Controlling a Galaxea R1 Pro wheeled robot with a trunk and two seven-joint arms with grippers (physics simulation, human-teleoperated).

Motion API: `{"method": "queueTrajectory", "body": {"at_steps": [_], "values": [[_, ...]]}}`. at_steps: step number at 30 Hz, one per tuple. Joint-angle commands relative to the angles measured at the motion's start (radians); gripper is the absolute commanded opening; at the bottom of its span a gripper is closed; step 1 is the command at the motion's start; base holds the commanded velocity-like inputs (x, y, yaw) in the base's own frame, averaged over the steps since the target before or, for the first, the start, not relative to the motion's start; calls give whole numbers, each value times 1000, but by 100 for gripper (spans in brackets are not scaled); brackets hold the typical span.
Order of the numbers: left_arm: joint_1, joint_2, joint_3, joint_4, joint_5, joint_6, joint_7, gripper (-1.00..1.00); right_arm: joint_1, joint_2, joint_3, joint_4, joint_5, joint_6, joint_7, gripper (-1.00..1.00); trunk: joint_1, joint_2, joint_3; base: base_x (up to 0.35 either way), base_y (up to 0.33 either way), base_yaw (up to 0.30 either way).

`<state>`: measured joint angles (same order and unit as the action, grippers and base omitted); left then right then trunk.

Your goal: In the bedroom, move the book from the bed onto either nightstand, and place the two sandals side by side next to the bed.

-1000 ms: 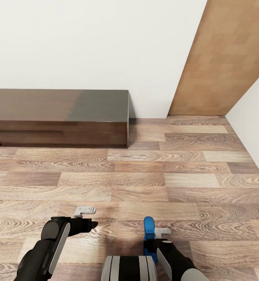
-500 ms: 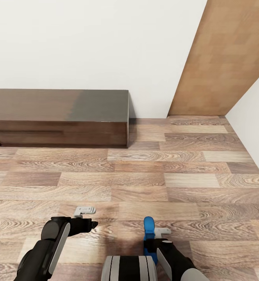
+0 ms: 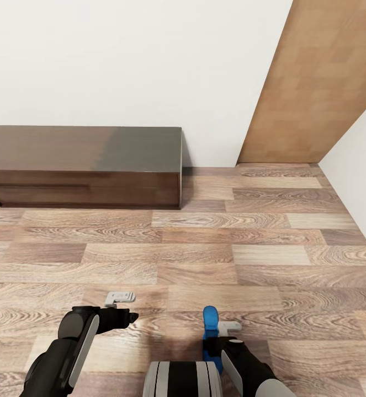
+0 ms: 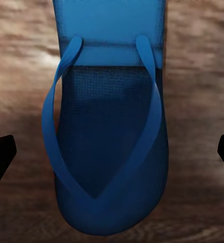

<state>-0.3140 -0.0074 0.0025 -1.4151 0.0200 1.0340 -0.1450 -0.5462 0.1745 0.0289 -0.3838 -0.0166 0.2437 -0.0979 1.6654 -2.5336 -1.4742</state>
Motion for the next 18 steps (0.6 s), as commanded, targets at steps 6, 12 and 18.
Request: {"method": "queueTrajectory", "body": {"at_steps": [6,12,18], "values": [[0,0,1,-1,2,5,-1,100,0,0,3,-2,-2,6,10,100,0,0,-1,0,0,0],[0,0,1,-1,2,5,-1,100,-1,0,4,-3,-1,6,33,100,0,0,-1,0,0,0],[0,0,1,-1,2,5,-1,100,-2,0,6,-3,-1,6,39,100,0,0,-1,0,0,0]]}}
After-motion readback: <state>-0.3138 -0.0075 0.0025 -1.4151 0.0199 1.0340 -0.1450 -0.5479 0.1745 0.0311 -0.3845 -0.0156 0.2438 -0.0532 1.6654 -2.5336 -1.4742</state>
